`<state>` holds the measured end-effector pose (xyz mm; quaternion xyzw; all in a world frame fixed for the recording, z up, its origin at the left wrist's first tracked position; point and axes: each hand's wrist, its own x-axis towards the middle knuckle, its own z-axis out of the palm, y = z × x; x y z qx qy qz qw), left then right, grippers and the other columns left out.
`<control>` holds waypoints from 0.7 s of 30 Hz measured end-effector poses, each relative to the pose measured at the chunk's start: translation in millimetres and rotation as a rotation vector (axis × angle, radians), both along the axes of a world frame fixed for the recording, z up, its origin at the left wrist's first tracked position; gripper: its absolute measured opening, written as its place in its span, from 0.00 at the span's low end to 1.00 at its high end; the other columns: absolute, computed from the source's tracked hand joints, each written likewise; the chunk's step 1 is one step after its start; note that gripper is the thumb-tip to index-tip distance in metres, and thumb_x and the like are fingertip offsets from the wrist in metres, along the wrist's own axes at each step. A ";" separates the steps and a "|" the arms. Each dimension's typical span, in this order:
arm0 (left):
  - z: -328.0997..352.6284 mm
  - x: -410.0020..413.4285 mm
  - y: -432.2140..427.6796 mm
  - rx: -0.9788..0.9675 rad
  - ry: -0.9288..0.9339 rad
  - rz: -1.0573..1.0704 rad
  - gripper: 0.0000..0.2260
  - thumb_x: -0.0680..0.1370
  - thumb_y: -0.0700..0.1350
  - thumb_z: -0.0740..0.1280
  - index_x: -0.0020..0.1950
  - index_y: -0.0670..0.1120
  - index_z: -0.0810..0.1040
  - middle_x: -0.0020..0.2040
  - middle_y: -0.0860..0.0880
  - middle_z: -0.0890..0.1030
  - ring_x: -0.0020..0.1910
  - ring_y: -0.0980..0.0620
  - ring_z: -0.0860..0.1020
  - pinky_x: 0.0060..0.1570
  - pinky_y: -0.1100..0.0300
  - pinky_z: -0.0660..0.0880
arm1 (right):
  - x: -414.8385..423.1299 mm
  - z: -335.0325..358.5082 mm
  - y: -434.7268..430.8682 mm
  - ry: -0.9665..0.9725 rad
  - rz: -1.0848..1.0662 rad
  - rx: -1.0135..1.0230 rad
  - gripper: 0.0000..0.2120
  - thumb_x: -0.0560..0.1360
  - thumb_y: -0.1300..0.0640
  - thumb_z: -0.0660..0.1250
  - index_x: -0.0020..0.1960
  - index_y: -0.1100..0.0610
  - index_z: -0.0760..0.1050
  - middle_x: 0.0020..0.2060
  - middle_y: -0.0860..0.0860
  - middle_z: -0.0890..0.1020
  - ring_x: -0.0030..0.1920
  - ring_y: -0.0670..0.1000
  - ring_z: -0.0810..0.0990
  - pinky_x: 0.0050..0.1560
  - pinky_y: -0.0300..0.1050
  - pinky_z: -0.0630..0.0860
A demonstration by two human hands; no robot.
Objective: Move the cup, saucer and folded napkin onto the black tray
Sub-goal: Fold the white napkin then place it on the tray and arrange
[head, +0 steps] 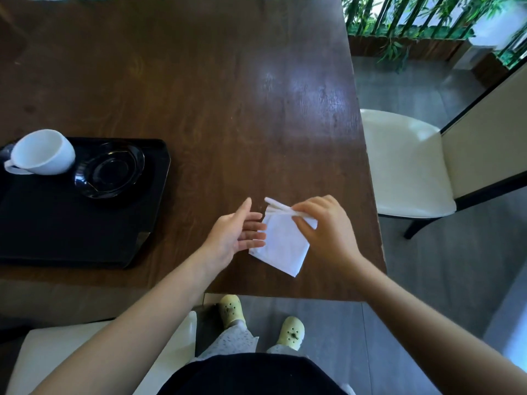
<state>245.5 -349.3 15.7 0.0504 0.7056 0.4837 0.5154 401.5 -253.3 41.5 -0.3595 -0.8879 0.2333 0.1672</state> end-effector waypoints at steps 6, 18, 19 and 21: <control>0.4 -1.8 -0.8 -0.058 0.106 -0.135 0.04 0.76 0.44 0.67 0.49 0.46 0.80 0.48 0.47 0.81 0.45 0.48 0.81 0.31 0.64 0.79 | 9.0 -31.5 -52.1 0.018 -0.055 0.044 0.06 0.68 0.58 0.74 0.45 0.54 0.82 0.48 0.52 0.84 0.52 0.58 0.79 0.52 0.56 0.73; -28.6 10.2 -26.8 -0.102 0.774 -0.384 0.08 0.76 0.42 0.66 0.54 0.49 0.78 0.51 0.51 0.79 0.45 0.56 0.77 0.43 0.62 0.78 | 25.4 -86.0 -84.8 -0.367 0.060 -0.016 0.29 0.78 0.43 0.48 0.75 0.56 0.56 0.75 0.52 0.55 0.76 0.56 0.49 0.73 0.58 0.45; -27.5 12.1 -26.4 -0.091 0.860 -0.401 0.09 0.76 0.42 0.65 0.56 0.48 0.77 0.53 0.50 0.79 0.49 0.53 0.76 0.47 0.59 0.77 | 25.7 -86.3 -85.5 -0.385 0.069 -0.032 0.30 0.78 0.41 0.44 0.76 0.55 0.51 0.76 0.51 0.50 0.76 0.54 0.43 0.74 0.55 0.39; -22.0 13.9 -22.9 -0.046 1.015 -0.390 0.12 0.78 0.44 0.62 0.61 0.46 0.75 0.59 0.47 0.77 0.56 0.49 0.75 0.56 0.54 0.74 | 26.7 -80.8 -80.3 -0.292 0.010 -0.067 0.30 0.78 0.40 0.40 0.76 0.54 0.49 0.76 0.50 0.49 0.75 0.50 0.39 0.74 0.52 0.36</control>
